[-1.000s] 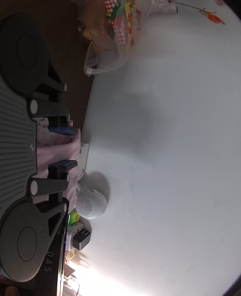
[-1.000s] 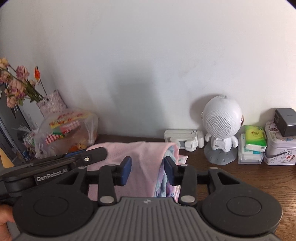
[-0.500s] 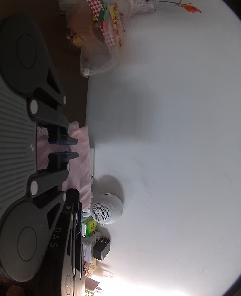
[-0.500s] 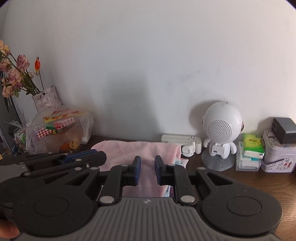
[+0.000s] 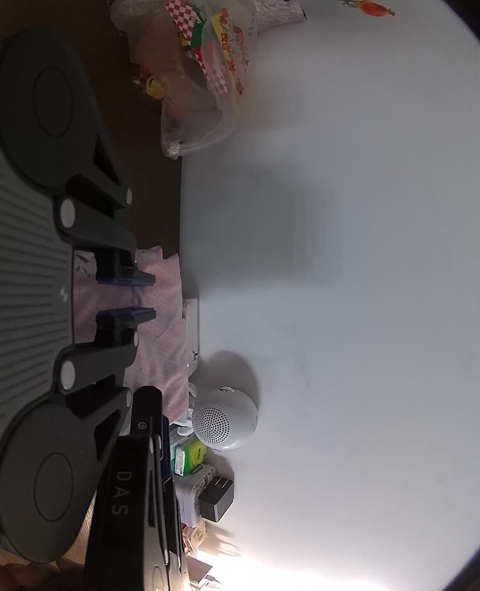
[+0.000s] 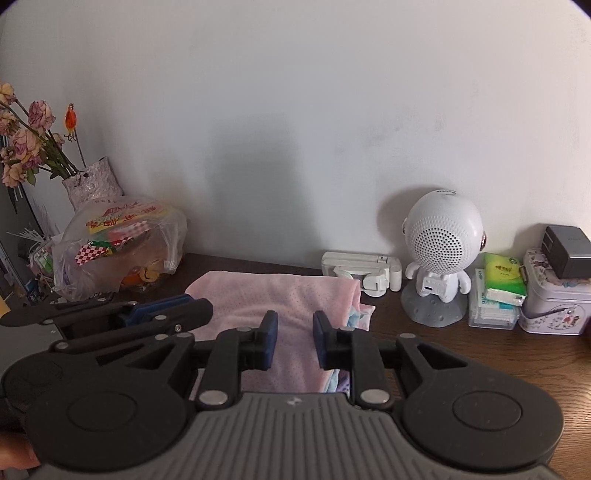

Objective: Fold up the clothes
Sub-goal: 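Lower the pink bundle onto the floral stack and open the right gripper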

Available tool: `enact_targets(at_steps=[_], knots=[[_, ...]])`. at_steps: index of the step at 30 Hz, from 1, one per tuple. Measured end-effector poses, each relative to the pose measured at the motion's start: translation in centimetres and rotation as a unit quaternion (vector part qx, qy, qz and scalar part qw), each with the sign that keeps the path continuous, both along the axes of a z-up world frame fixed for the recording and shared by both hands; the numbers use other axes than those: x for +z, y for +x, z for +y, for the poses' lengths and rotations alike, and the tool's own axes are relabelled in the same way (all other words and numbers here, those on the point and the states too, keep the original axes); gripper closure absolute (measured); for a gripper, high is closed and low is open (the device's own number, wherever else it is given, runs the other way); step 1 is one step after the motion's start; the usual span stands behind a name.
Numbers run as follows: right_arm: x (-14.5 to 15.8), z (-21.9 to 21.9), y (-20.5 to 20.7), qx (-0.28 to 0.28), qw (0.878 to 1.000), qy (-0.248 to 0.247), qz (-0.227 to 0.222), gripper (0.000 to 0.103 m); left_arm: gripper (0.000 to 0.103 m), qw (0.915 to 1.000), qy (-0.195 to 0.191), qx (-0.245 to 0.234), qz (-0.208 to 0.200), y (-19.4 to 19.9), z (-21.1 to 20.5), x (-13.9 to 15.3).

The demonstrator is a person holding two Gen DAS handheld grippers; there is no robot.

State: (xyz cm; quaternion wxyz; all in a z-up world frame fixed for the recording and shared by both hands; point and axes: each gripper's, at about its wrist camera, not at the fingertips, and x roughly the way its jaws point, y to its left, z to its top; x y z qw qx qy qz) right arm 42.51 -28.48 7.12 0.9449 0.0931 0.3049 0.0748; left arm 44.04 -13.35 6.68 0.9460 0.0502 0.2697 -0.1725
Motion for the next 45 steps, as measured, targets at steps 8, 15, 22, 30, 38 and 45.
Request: enact_targets(at_steps=[8,15,22,30,38,45], knots=[[2.7,-0.2,0.8,0.000,0.999,-0.014,0.047,0.069,0.070,0.9986,0.036,0.007,0.038,0.5,-0.7,2.3],[4.0,-0.7,0.4,-0.011,0.998,-0.021,0.054,0.057,0.043,0.9971,0.047,0.030,0.052,0.2,-0.5,3.4],[4.4,-1.5,-0.7,-0.025,0.997,-0.031,0.059,0.025,0.020,0.9950,0.063,0.045,0.063,-0.5,0.1,4.1],[5.6,-0.3,-2.8,-0.011,0.998,-0.044,0.051,0.003,0.008,0.9938,0.086,0.031,0.064,-2.9,0.2,4.8],[6.6,0.3,-5.4,-0.010,0.997,-0.054,0.054,0.000,0.004,0.9922,0.094,0.030,0.076,-5.7,0.9,4.9],[6.3,0.1,-8.2,-0.022,0.996,-0.059,0.066,0.000,0.003,0.9911,0.093,0.038,0.088,-8.5,2.5,4.9]])
